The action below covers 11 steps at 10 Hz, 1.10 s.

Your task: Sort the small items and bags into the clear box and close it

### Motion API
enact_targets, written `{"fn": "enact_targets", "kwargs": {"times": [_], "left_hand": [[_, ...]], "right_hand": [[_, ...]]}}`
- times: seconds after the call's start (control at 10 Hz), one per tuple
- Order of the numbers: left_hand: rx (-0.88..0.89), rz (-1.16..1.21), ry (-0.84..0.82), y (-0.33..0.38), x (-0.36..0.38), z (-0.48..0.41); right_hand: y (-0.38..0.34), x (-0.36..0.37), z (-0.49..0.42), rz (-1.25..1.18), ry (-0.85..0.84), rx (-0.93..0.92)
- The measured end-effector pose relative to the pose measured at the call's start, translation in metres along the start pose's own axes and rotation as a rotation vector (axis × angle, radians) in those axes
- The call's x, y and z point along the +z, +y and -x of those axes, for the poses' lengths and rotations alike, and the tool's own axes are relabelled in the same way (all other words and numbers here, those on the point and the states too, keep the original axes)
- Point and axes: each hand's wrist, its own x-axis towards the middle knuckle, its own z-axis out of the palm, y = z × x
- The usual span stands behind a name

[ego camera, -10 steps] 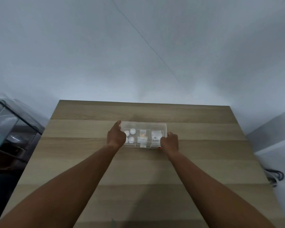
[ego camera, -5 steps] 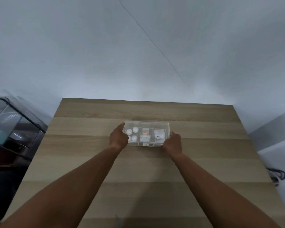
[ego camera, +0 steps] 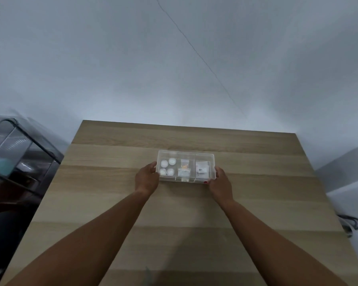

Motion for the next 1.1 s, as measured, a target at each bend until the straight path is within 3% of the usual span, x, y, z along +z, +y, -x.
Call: {"fn": "enact_targets", "kwargs": {"times": [0.4, 0.6, 1.0, 1.1], "left_hand": [[-0.086, 0.033, -0.036, 0.006, 0.000, -0.015], [-0.195, 0.176, -0.048, 0.010, -0.003, -0.031], [-0.207, 0.267, 0.009, 0.008, 0.006, -0.033], [-0.172, 0.119, 0.072, 0.001, 0.006, -0.023]], "right_hand": [[-0.002, -0.005, -0.016, 0.130, -0.154, -0.019], [-0.012, -0.010, -0.027, 0.122, -0.216, -0.007], [-0.015, -0.003, -0.022, 0.038, -0.198, -0.019], [-0.005, -0.003, -0.014, 0.099, -0.144, -0.062]]}}
